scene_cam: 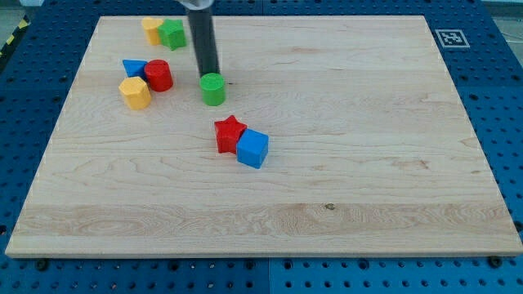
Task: Move the yellow hexagon above the green circle
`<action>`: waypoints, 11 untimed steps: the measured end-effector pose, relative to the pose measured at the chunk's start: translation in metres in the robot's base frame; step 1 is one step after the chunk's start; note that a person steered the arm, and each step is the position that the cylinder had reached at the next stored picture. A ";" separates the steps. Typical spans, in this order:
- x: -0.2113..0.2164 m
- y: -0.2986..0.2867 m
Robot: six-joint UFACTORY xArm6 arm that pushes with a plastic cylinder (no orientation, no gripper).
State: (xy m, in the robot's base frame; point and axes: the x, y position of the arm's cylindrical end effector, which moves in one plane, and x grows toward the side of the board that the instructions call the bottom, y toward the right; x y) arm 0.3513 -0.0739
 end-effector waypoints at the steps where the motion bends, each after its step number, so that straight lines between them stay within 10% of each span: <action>1: 0.034 0.004; 9: 0.055 -0.164; 11: 0.048 -0.011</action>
